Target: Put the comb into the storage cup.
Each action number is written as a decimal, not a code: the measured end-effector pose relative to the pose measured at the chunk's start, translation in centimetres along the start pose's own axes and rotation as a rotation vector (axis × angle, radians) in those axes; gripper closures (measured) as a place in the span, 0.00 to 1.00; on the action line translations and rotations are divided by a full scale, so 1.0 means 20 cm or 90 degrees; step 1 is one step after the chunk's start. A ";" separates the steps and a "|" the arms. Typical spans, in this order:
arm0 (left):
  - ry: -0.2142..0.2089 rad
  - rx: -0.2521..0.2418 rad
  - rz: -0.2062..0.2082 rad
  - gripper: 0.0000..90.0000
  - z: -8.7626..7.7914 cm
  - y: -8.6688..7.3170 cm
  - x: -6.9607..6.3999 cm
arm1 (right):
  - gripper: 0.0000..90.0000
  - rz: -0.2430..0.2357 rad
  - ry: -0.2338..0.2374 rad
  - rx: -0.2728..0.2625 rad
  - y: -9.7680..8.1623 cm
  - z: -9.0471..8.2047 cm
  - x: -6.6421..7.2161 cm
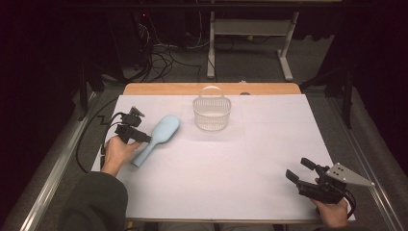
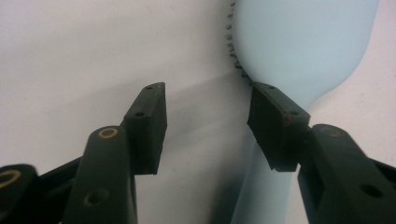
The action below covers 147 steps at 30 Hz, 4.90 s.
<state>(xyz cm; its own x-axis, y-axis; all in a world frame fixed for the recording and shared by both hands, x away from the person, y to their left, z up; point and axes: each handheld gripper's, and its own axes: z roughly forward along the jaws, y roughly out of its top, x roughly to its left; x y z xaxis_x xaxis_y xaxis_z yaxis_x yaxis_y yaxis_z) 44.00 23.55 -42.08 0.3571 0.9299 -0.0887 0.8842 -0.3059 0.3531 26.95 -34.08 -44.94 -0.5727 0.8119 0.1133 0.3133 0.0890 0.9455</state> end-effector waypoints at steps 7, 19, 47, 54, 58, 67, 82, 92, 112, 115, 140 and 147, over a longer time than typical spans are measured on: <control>-0.010 -0.023 0.004 0.43 -0.04 -0.02 -0.01 | 0.25 -0.002 0.002 -0.001 0.00 0.00 0.00; -0.046 -0.046 0.029 0.38 -0.09 -0.08 -0.06 | 0.25 -0.003 0.003 0.002 0.00 0.00 0.00; -0.036 0.021 0.062 0.39 0.07 -0.06 -0.17 | 0.25 -0.004 0.006 0.001 0.00 0.00 0.00; -0.035 0.035 0.070 0.49 0.11 -0.05 -0.18 | 0.25 -0.004 0.006 0.002 0.00 0.00 0.00; -0.019 0.034 0.080 0.55 0.11 -0.05 -0.18 | 0.25 -0.004 0.006 0.002 0.00 0.00 0.00; -0.010 0.031 0.089 0.71 0.10 -0.06 -0.17 | 0.25 -0.003 0.005 0.001 0.00 0.00 0.00; 0.001 0.003 0.110 0.74 0.08 -0.07 -0.19 | 0.25 -0.003 0.005 0.002 0.00 0.01 0.00; 0.012 0.004 0.123 0.75 0.07 -0.07 -0.21 | 0.25 -0.006 0.006 0.002 0.00 0.01 0.00; 0.004 0.021 0.102 0.71 0.12 -0.03 -0.20 | 0.25 -0.006 0.007 0.004 0.00 0.01 0.00; 0.005 0.018 0.107 0.73 0.12 -0.03 -0.20 | 0.25 -0.006 0.008 0.004 0.00 0.01 0.00; -0.021 -0.084 0.149 0.75 -0.02 -0.17 -0.26 | 0.25 -0.010 0.009 0.007 0.00 0.02 0.01; -0.055 -0.126 0.154 0.75 -0.07 -0.26 -0.30 | 0.25 -0.014 0.009 0.011 0.01 0.04 0.02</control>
<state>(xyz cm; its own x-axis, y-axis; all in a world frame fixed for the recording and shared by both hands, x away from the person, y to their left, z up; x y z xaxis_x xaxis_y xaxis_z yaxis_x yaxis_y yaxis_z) 36.93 19.83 -42.09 0.5819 0.8113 -0.0564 0.6979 -0.4625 0.5468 27.43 -33.22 -45.00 -0.5899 0.8017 0.0968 0.3132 0.1166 0.9425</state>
